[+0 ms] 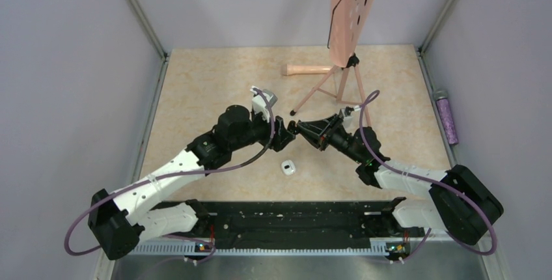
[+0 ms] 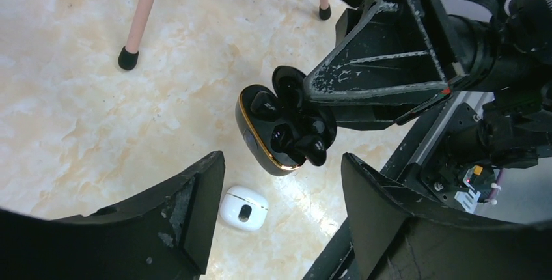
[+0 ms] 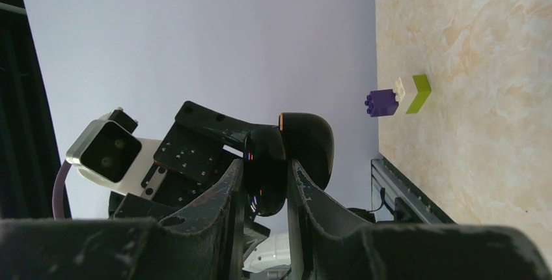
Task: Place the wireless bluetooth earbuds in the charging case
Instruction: Adjust the left earbud in the left side groove of the charging case.
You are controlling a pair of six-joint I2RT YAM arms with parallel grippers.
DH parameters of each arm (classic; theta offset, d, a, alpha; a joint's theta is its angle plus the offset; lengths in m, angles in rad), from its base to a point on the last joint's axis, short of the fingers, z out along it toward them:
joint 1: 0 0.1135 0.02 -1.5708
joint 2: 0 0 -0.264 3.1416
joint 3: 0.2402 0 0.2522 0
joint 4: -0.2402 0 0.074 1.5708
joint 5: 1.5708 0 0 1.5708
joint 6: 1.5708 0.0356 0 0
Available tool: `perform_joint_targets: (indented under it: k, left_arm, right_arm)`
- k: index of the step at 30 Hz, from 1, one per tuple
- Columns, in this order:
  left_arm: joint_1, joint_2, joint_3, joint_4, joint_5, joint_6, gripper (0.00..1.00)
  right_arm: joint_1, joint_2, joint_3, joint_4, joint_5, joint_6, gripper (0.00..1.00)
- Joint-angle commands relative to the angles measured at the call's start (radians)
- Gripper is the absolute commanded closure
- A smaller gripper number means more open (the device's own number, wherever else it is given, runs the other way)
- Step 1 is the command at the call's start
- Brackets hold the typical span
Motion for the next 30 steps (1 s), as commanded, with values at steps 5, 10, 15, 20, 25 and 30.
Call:
perform_joint_targets:
  k: [5, 10, 15, 20, 25, 30]
  left_arm:
    - [-0.005, 0.015, 0.026, -0.007, -0.078, 0.012, 0.33]
    - [-0.005, 0.002, 0.022, -0.01, -0.136, 0.012, 0.34]
    - [-0.005, -0.012, 0.017, -0.013, -0.187, 0.02, 0.35]
    - [-0.005, -0.015, 0.018, -0.025, -0.203, 0.033, 0.37]
    - [-0.005, -0.021, 0.017, -0.029, -0.222, 0.033, 0.37]
    - [-0.005, -0.019, 0.013, -0.012, -0.236, 0.022, 0.37]
  right_arm:
    - [-0.008, -0.011, 0.056, 0.034, 0.009, -0.007, 1.0]
    - [-0.008, -0.013, 0.052, 0.038, 0.01, -0.005, 1.0]
    - [-0.008, -0.011, 0.049, 0.044, 0.01, -0.003, 1.0]
    - [-0.008, -0.013, 0.039, 0.054, 0.014, 0.001, 1.0]
    - [-0.008, -0.014, 0.041, 0.054, 0.012, -0.001, 1.0]
    - [-0.008, -0.015, 0.049, 0.053, 0.005, -0.005, 1.0]
